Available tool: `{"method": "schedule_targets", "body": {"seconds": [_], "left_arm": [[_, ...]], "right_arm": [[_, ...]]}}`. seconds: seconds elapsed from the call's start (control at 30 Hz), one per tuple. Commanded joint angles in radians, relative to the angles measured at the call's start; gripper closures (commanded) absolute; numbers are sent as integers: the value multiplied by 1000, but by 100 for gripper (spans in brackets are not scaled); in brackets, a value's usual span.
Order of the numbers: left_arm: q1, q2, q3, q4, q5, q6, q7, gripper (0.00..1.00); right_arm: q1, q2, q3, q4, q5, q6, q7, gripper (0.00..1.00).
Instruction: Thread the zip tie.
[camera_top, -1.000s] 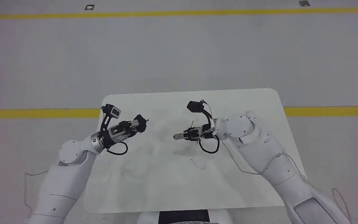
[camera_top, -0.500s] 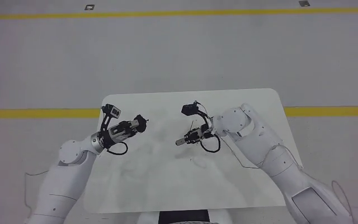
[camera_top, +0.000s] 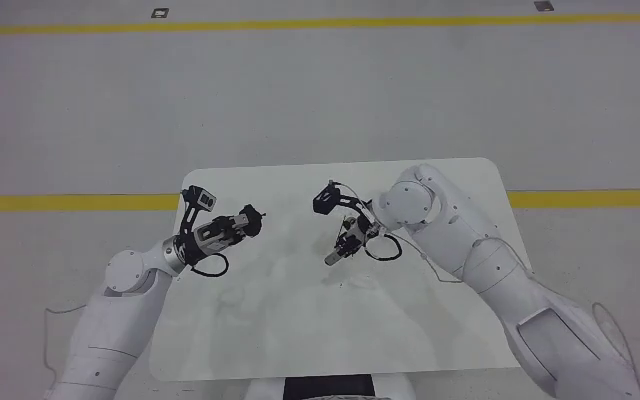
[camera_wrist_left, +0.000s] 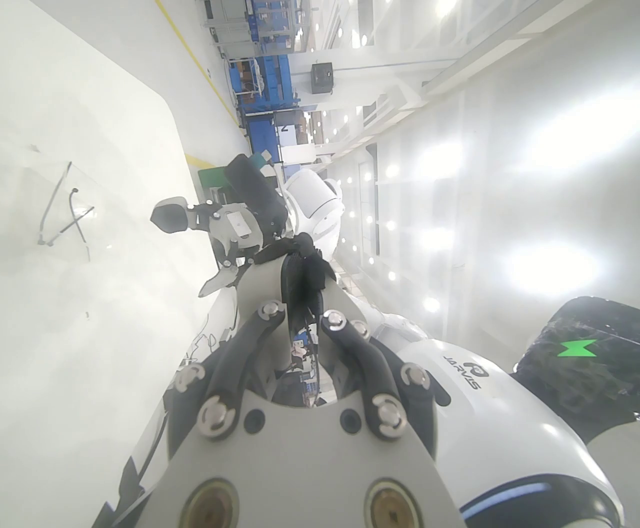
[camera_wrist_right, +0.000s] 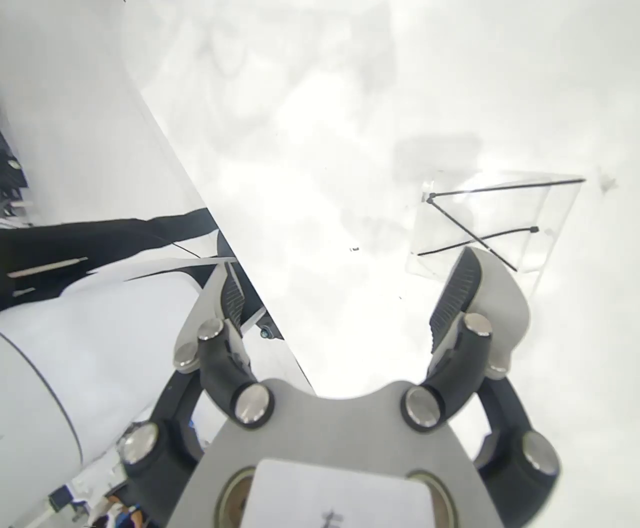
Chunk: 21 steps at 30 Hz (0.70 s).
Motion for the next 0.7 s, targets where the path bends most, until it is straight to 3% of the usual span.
{"method": "schedule_targets", "body": {"seconds": [0.0, 0.17, 0.5, 0.67], "left_arm": [[0, 0, 0, 0, 0, 0, 0, 100], [0, 0, 0, 0, 0, 0, 0, 100], [0, 0, 0, 0, 0, 0, 0, 100], [0, 0, 0, 0, 0, 0, 0, 100]], "right_arm": [[24, -11, -28, 10, 5, -14, 2, 0], [75, -28, -98, 48, -36, -14, -23, 0], [75, -28, -98, 48, -36, -14, -23, 0], [88, -23, -185, -24, -113, -14, 2, 0]]}}
